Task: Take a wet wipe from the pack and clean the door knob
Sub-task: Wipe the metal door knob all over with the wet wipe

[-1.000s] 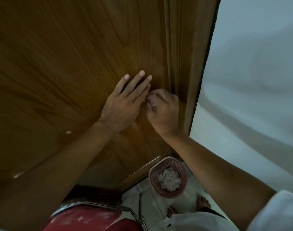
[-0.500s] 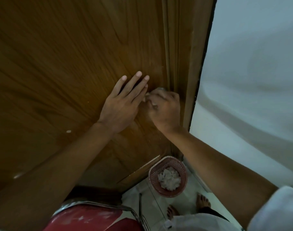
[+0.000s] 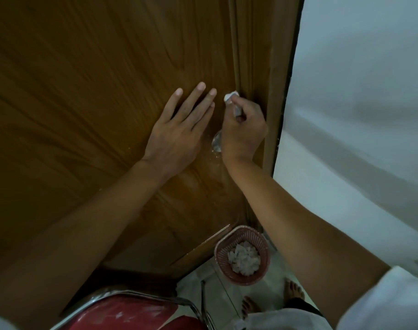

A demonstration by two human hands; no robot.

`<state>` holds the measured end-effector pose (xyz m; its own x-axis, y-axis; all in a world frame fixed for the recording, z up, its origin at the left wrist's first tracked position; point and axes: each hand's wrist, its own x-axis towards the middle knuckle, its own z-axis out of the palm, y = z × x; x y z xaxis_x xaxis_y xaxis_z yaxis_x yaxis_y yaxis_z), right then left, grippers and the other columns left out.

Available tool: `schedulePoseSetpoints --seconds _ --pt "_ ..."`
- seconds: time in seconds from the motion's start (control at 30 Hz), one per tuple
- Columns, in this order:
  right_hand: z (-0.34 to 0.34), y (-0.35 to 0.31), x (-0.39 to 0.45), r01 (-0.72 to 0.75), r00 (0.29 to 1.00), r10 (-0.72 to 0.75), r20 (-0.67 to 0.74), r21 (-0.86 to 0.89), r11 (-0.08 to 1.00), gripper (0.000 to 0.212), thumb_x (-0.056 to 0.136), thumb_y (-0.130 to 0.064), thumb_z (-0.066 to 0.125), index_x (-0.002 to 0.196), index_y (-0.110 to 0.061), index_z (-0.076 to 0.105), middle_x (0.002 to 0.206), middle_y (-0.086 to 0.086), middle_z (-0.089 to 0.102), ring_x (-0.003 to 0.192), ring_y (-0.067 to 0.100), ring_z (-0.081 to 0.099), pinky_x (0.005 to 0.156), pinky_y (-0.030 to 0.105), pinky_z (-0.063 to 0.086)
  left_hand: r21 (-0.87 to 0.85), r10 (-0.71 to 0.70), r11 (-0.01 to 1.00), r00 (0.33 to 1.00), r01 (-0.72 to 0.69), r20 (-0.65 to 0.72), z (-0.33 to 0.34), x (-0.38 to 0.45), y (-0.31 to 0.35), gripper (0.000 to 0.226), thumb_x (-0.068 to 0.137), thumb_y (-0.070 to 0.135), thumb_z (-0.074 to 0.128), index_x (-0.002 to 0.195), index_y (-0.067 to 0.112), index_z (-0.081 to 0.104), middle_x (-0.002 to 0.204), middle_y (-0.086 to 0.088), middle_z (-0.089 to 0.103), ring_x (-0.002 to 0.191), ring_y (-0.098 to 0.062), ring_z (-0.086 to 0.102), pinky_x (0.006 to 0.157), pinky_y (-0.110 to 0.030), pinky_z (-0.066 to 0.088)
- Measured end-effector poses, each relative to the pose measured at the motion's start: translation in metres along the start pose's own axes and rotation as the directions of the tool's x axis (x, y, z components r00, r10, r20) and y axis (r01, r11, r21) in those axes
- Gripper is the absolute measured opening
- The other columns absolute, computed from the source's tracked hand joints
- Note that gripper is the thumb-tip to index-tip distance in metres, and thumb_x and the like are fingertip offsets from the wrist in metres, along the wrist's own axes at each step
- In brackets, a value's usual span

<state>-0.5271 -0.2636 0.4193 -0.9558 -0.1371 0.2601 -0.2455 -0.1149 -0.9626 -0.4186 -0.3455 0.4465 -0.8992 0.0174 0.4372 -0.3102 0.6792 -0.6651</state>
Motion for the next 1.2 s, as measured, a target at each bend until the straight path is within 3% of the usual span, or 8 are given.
schedulePoseSetpoints --seconds 0.23,0.43,0.53,0.6,0.67,0.8,0.87,1.2 --pt "-0.01 0.028 -0.016 -0.288 0.958 0.288 -0.008 -0.007 0.958 0.019 0.098 -0.019 0.065 0.113 -0.016 0.076 0.108 -0.004 0.074 0.094 0.003 0.064 0.063 -0.001 0.045 0.001 -0.016 1.0 1.0 0.016 -0.006 0.0 0.001 0.005 0.05 0.106 0.023 0.039 0.153 0.004 0.036 0.165 -0.012 0.024 0.154 -0.03 0.019 0.123 -0.048 -0.001" --pt "-0.009 0.031 -0.017 -0.392 0.918 0.393 -0.043 0.039 0.919 0.021 0.097 -0.018 0.065 0.116 -0.016 0.075 0.113 -0.002 0.074 0.098 0.008 0.065 0.058 -0.003 0.044 -0.004 -0.012 1.0 1.0 0.012 -0.003 0.005 -0.009 0.012 0.05 0.105 0.02 0.042 0.152 0.004 0.037 0.165 -0.012 0.026 0.153 -0.03 0.021 0.123 -0.049 0.005" --pt "-0.007 0.032 -0.015 -0.432 0.898 0.435 -0.067 0.058 0.9 0.02 0.098 -0.015 0.064 0.114 -0.014 0.075 0.11 -0.002 0.073 0.088 0.002 0.059 0.053 -0.006 0.039 0.009 -0.007 1.0 1.0 0.007 -0.003 0.008 -0.013 0.014 0.049 0.106 0.02 0.041 0.152 0.004 0.037 0.165 -0.011 0.026 0.153 -0.03 0.021 0.123 -0.048 0.004" --pt "-0.007 0.028 -0.016 -0.262 0.965 0.261 -0.01 -0.056 0.964 0.017 0.098 -0.017 0.063 0.109 -0.016 0.076 0.106 -0.004 0.071 0.088 0.001 0.058 0.059 -0.004 0.041 0.007 -0.003 1.0 1.0 0.003 -0.004 0.011 -0.015 0.015 0.049 0.107 0.02 0.041 0.153 0.004 0.037 0.165 -0.011 0.025 0.153 -0.03 0.02 0.124 -0.048 0.002" --pt "-0.012 0.029 -0.021 0.077 0.988 -0.051 0.148 -0.178 0.981 0.013 0.098 -0.017 0.063 0.103 -0.017 0.075 0.102 -0.004 0.07 0.088 0.001 0.06 0.072 0.003 0.044 0.007 -0.001 1.0 1.0 0.001 -0.011 0.013 -0.018 0.016 0.049 0.107 0.02 0.041 0.153 0.005 0.035 0.165 -0.011 0.025 0.153 -0.03 0.021 0.124 -0.048 0.002" --pt "-0.022 0.061 -0.026 0.599 0.78 -0.446 0.44 -0.317 0.735 0.009 0.091 -0.017 0.069 0.095 -0.018 0.076 0.098 -0.002 0.073 0.093 0.014 0.067 0.086 0.034 0.047 -0.005 -0.002 1.0 1.0 0.002 -0.003 0.017 -0.029 0.021 0.048 0.108 0.022 0.043 0.153 0.005 0.037 0.165 -0.012 0.026 0.153 -0.031 0.023 0.124 -0.049 0.004" --pt "-0.022 0.064 -0.025 0.67 0.729 -0.498 0.471 -0.339 0.661 0.009 0.089 -0.019 0.07 0.094 -0.018 0.078 0.096 -0.003 0.075 0.092 0.016 0.068 0.087 0.035 0.043 -0.013 -0.009 1.0 1.0 0.009 0.009 0.018 -0.035 0.025 0.048 0.108 0.022 0.045 0.152 0.005 0.038 0.164 -0.012 0.027 0.152 -0.031 0.023 0.124 -0.049 0.004" --pt "-0.019 0.053 -0.031 0.727 0.655 -0.559 0.509 -0.22 0.651 0.018 0.099 -0.019 0.06 0.104 -0.012 0.076 0.104 0.003 0.073 0.087 0.016 0.071 0.069 0.026 0.054 -0.019 -0.138 0.99 0.989 0.139 0.056 0.014 -0.061 0.035 0.049 0.11 0.017 0.039 0.156 0.005 0.031 0.166 -0.011 0.021 0.154 -0.029 0.019 0.125 -0.048 0.007"
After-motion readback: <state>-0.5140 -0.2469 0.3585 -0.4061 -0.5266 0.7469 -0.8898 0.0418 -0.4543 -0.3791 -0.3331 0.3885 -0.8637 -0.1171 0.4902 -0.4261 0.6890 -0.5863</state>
